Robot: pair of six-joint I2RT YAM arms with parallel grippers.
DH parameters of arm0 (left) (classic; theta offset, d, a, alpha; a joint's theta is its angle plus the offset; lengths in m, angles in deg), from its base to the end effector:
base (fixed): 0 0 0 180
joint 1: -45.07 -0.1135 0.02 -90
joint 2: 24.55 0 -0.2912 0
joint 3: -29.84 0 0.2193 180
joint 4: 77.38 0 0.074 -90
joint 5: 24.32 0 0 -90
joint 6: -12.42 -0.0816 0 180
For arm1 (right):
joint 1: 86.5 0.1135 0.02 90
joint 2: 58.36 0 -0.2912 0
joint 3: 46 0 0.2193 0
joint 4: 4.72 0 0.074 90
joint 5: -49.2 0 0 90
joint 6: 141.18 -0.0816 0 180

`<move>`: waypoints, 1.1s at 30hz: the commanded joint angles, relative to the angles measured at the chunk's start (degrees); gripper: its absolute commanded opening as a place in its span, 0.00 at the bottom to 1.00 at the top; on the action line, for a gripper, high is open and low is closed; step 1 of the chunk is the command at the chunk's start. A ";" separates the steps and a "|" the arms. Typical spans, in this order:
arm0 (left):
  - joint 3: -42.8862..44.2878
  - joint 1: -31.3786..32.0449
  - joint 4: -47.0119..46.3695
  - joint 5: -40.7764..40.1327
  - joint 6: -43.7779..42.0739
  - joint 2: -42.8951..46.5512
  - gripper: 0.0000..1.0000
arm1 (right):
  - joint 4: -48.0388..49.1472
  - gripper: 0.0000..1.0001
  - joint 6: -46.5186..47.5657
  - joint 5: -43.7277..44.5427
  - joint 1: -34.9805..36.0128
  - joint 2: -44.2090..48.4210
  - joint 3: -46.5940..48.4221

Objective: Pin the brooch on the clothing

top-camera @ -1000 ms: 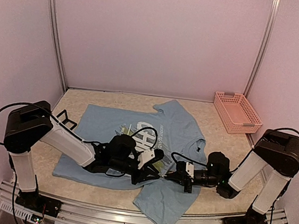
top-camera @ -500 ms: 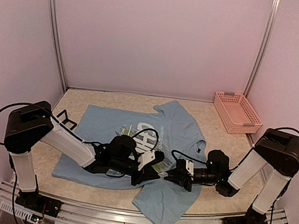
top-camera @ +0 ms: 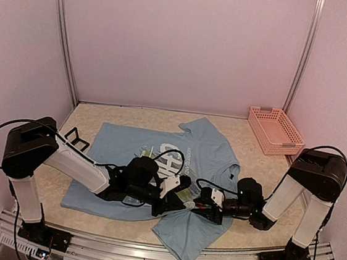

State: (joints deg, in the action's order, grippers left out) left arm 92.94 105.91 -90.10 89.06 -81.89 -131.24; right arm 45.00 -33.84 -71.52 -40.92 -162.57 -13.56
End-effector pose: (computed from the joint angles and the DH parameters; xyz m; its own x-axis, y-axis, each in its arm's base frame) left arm 0.1619 -0.3566 0.1648 -0.1766 0.4581 -0.8712 0.9836 0.1157 -0.1385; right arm 0.1758 0.2389 0.1334 0.0310 -0.3345 -0.9419 -0.9807 0.1716 -0.0932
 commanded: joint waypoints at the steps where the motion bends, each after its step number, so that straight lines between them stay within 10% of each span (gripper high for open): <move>1: 0.77 0.59 1.40 1.57 -0.51 3.34 0.00 | -1.17 0.36 -1.39 7.76 0.16 -2.63 -0.41; 12: 0.04 0.57 1.79 -0.20 -0.74 3.90 0.00 | -5.66 0.38 -0.74 4.42 0.19 3.10 -1.04; 19: 0.06 0.60 1.00 -0.61 -0.49 3.42 0.00 | -0.45 0.59 -3.47 -4.52 2.19 6.15 -0.45; 33: -0.19 0.59 0.94 -0.61 -0.66 3.51 0.00 | 6.37 0.52 -8.56 -4.39 3.37 -0.05 2.45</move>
State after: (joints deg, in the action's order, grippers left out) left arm 92.92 105.94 -87.61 88.14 -82.00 -129.12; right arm 48.45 -40.07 -74.62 -38.17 -161.76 -12.82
